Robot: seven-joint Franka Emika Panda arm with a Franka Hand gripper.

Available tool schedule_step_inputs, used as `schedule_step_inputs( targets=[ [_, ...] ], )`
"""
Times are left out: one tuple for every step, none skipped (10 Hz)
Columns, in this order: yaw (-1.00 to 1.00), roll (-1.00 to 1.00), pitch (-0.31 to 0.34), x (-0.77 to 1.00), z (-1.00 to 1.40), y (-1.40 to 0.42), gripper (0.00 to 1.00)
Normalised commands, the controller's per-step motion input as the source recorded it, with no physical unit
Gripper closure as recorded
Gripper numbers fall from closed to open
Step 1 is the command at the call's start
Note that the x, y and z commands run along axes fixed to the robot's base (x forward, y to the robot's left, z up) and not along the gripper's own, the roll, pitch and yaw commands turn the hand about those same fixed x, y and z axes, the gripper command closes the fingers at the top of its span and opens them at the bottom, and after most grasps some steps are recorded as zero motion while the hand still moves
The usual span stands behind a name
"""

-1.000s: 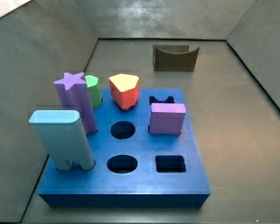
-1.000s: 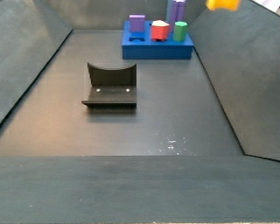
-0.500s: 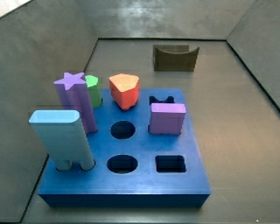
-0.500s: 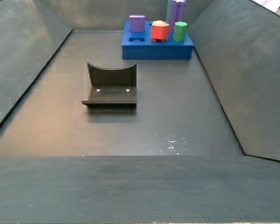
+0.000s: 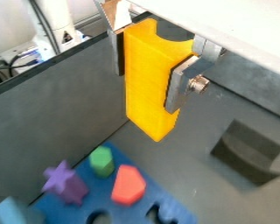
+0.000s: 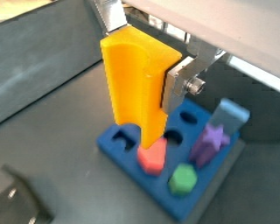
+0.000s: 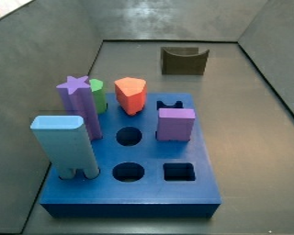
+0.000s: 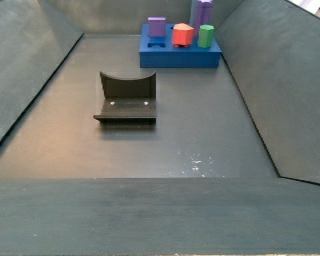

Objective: Pick up the arch object. Move up. Rotate the arch object. Move to above the board. Insert the arch object.
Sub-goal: Move to above the board, then insert the arch object.

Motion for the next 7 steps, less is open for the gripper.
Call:
schedule_step_inputs(
  targets=[
    [0.01, 0.03, 0.127, 0.25, 0.09, -0.33, 1.00],
    [0.00, 0.00, 0.000, 0.00, 0.00, 0.02, 1.00],
    [0.03, 0.00, -0.097, 0.00, -0.13, -0.04, 1.00],
    [0.05, 0.06, -0.109, 0.30, -0.59, 0.00, 1.00],
    [0.15, 0.18, -0.084, 0.51, -0.79, 0.00, 1.00],
    [0.20, 0.04, 0.000, 0.78, -0.61, 0.08, 1.00],
    [0.18, 0.13, 0.109, 0.94, -0.46, 0.05, 1.00]
  ],
)
